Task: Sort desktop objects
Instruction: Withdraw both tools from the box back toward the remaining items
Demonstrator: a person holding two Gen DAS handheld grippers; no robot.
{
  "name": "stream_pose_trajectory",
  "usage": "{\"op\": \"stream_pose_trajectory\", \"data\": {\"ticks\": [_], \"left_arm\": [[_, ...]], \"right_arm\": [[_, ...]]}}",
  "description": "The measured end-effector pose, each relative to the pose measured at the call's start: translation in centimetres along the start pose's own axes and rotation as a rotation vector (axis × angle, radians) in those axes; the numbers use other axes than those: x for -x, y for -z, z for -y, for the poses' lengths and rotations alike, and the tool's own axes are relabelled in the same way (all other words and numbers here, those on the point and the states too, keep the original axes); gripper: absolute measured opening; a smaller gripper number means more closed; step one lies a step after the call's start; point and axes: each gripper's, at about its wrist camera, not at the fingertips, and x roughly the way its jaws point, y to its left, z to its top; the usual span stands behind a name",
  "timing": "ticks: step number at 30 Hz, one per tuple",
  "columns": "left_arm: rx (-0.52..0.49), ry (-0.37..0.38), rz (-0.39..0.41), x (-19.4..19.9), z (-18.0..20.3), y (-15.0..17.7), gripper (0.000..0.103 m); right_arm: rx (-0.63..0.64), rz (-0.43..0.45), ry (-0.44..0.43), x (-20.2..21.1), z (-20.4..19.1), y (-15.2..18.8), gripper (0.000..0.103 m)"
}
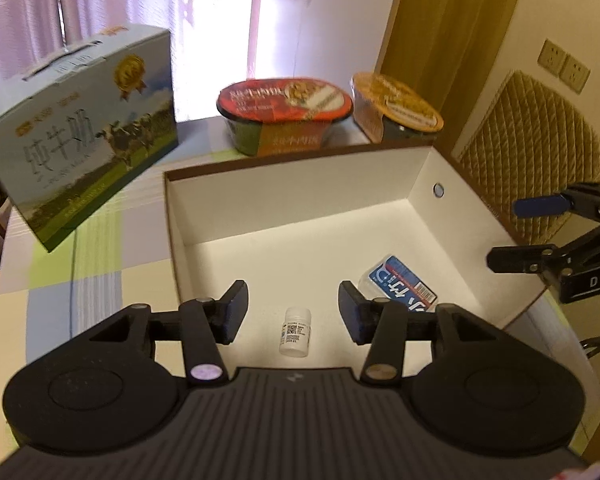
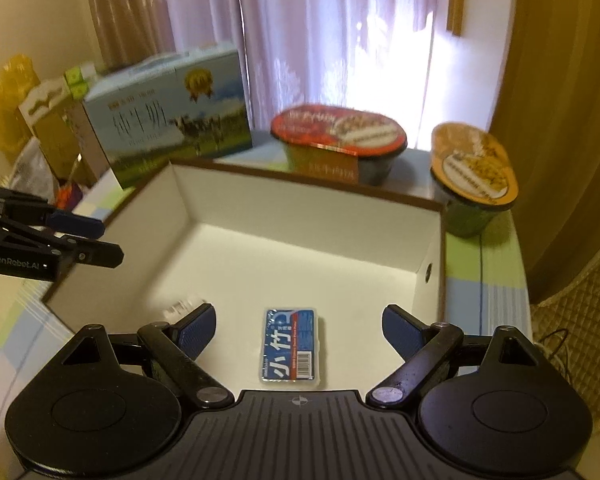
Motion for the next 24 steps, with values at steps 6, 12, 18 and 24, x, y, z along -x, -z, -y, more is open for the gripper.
{"op": "stream_pose_trajectory", "data": {"ticks": [6, 12, 18, 24], "left_arm": [[0.030, -0.031, 0.045, 3.7, -0.7, 1.1, 0.047], [0.052, -0.069, 0.073, 7.2, -1.1, 2.9, 0.051], [0.059, -0.113, 0.080, 10.2, -1.3, 5.4, 0.053], [0.080, -0.154, 0.079, 12.4, -1.5, 7.9, 0.057]], "right_arm": [[-0.018, 0.072, 0.019, 3.9, -0.3, 1.4, 0.088], [-0.035, 0.110, 0.049, 7.2, -1.0, 3.5, 0.088], [-0.057, 0.125, 0.080, 9.5, -2.0, 5.8, 0.088], [-0.075, 0.121, 0.094, 10.9, -3.2, 8.0, 0.089]]}}
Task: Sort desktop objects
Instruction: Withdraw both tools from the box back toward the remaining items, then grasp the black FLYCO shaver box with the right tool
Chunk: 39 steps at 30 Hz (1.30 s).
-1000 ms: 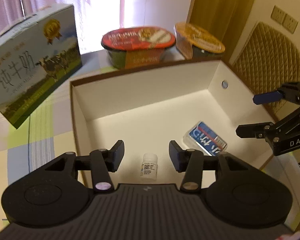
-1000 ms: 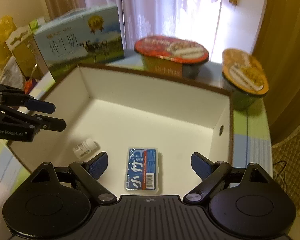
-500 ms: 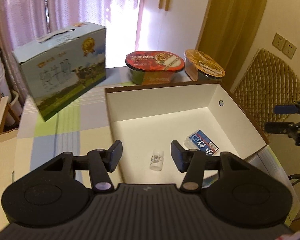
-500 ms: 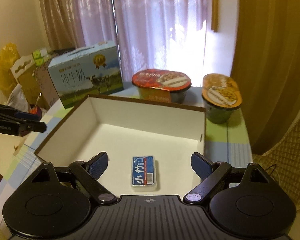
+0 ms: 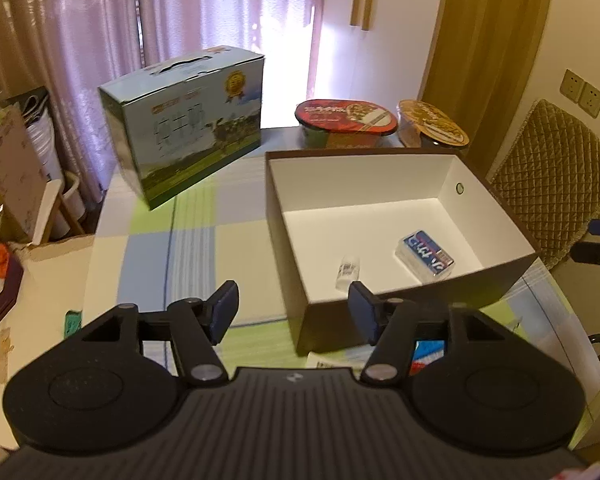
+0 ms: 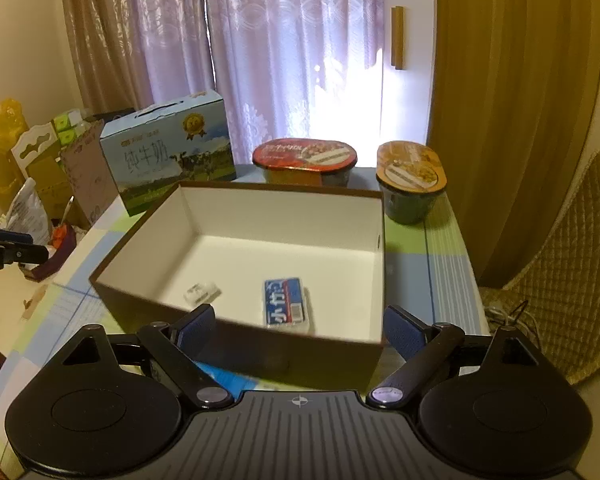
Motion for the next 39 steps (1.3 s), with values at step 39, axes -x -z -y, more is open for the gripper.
{"op": "stream_pose_trajectory", "data": {"ticks": [39], "left_arm": [[0.034, -0.022, -0.136, 3.5, 0.8, 10.3, 0.058]], "right_arm": [[-0.133, -0.162, -0.010, 3.2, -5.3, 9.4, 0.092]]}}
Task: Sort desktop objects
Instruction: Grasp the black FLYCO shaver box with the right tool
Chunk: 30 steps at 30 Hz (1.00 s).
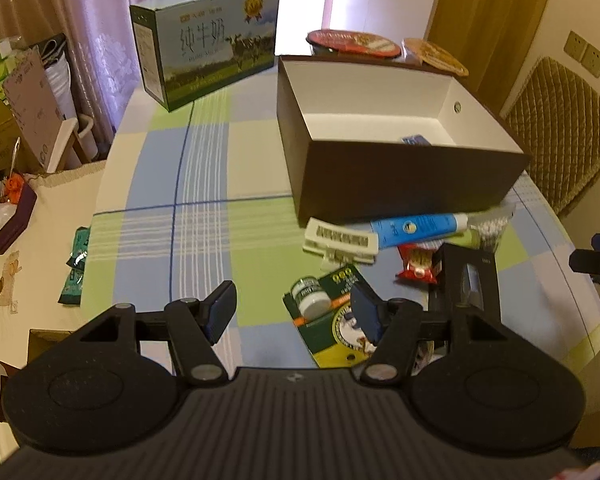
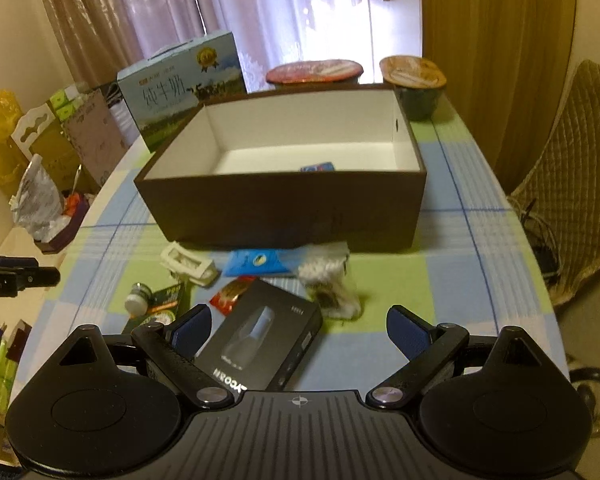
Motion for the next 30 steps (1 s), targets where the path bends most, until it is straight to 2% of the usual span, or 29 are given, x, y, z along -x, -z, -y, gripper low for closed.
{"op": "stream_pose_trajectory", "data": {"ticks": [18, 30], "left_arm": [[-0.044, 0.004, -0.074, -2.4, 1.5, 1.6, 0.059], [-0.061, 0.003, -0.097, -3.7, 1.8, 1.9, 0.059]], "right_arm": [[-0.030, -0.080, 0.015, -2.2, -0.8, 1.5, 0.092], [-0.031, -0.106, 0.020, -3.2, -1.5, 1.9, 0.092]]}}
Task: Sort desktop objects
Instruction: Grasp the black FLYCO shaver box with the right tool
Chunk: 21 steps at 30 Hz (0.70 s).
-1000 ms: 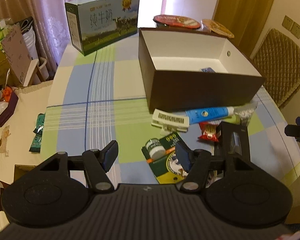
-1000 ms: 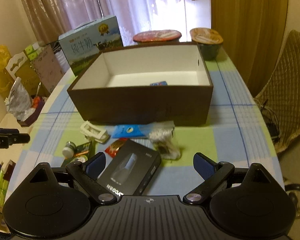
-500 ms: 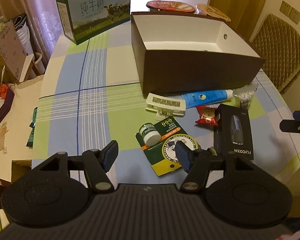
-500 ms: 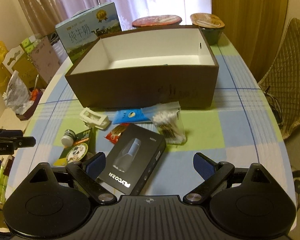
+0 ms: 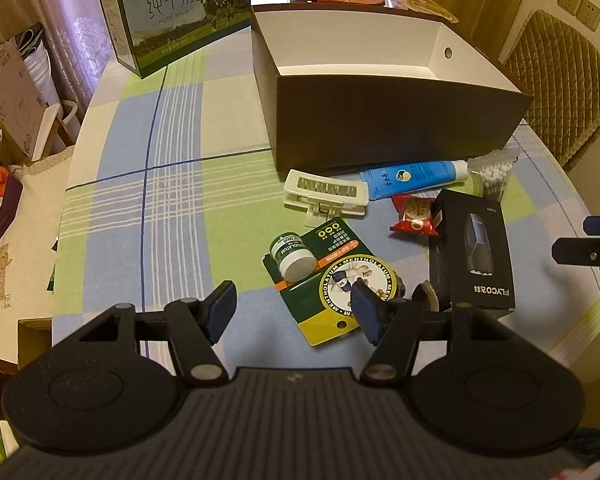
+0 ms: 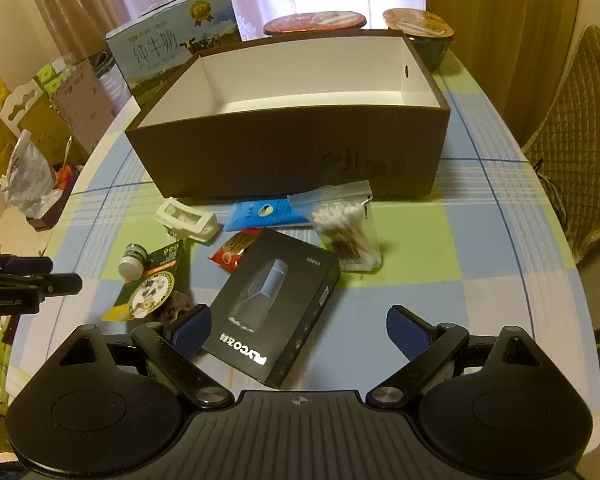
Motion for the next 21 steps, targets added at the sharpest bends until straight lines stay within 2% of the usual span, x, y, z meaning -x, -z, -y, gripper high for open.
{"op": "stream_pose_trajectory", "data": {"ticks": [10, 21], "left_arm": [[0.002, -0.001, -0.017, -1.0, -0.3, -0.1, 0.059], [0.024, -0.015, -0.050, -3.0, -1.4, -0.1, 0.058]], "right_arm": [[-0.007, -0.026, 0.015, -1.7, -0.5, -0.1, 0.092], [-0.001, -0.081, 0.021, -5.7, -2.2, 0.1, 0.092]]}}
